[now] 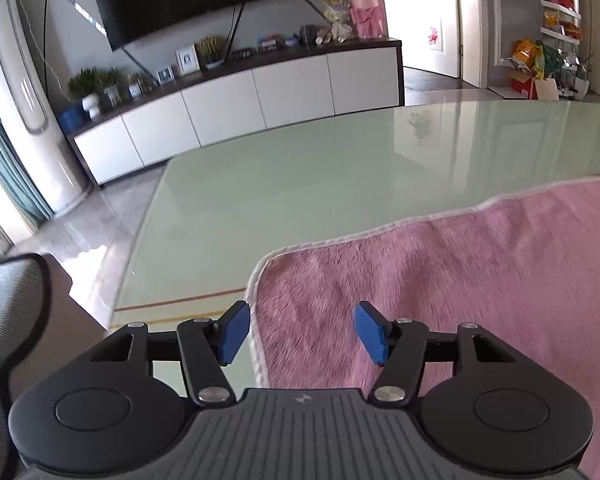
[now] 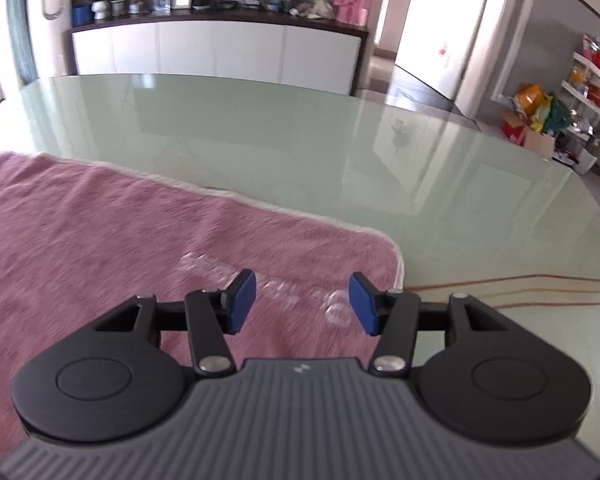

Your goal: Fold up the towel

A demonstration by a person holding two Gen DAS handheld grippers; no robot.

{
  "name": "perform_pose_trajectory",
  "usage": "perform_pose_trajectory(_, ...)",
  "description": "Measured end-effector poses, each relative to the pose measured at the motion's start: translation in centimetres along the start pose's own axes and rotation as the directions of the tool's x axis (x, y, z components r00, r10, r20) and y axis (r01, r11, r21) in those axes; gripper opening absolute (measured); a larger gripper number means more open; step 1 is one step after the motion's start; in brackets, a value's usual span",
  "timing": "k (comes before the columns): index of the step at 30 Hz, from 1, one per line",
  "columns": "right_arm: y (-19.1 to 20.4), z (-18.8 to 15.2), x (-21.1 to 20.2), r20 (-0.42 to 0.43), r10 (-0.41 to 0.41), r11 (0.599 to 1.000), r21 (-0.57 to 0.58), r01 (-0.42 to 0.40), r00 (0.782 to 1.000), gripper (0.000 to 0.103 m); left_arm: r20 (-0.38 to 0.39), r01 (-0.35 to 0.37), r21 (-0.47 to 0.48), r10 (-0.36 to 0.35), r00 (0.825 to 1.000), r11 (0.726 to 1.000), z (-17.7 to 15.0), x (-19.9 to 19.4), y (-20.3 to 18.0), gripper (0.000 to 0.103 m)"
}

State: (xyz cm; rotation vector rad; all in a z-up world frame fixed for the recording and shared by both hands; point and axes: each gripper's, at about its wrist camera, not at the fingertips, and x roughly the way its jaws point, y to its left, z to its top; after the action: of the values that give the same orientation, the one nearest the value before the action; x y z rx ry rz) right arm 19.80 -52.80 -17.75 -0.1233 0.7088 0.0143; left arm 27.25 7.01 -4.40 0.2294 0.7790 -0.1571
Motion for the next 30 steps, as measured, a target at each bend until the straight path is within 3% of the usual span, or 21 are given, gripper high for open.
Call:
perform_pose_trajectory(3,-0.6,0.4,1.5,-0.004,0.017,0.999,0.043,-0.017,1.0,0.052,-0.009,0.005,-0.024,-0.006,1.0,1.0,0.5,1.8,0.0,0.062)
perform_pose_trajectory(7,-0.7,0.3,3.8,-0.071,0.029,0.999,0.045,-0.026,0.997,0.052,-0.027,0.038,-0.053,-0.04,0.999,0.998,0.7,3.6,-0.1,0.061)
perform_pose_trajectory(13,-1.8,0.0,4.7,-0.054,0.065,0.994,0.093,-0.06,0.996,0.06,0.004,0.089,-0.041,-0.088,0.996,0.995,0.4,3.3,-0.7,0.06)
perform_pose_trajectory(18,-2.3,0.4,5.3,-0.052,0.074,0.994,0.09,-0.069,0.996,0.069,-0.086,0.104,-0.069,-0.11,0.99,0.992,0.6,6.2,-0.7,0.055)
perform_pose_trajectory(20,-2.3,0.7,5.6,-0.051,0.074,0.994,0.088,-0.069,0.996,0.071,-0.077,0.109,-0.091,-0.117,0.99,0.99,0.8,6.9,-0.2,0.057)
perform_pose_trajectory(26,-2.6,2.1,7.2,-0.056,0.065,0.994,0.089,-0.06,0.996,0.083,-0.081,0.087,-0.088,-0.094,0.992,0.992,2.0,8.6,0.6,0.065)
perform_pose_trajectory(30,-2.4,2.5,7.7,-0.051,0.039,0.994,0.103,-0.034,0.998,0.084,-0.077,0.036,-0.066,-0.041,0.996,0.997,2.6,9.2,0.6,0.07)
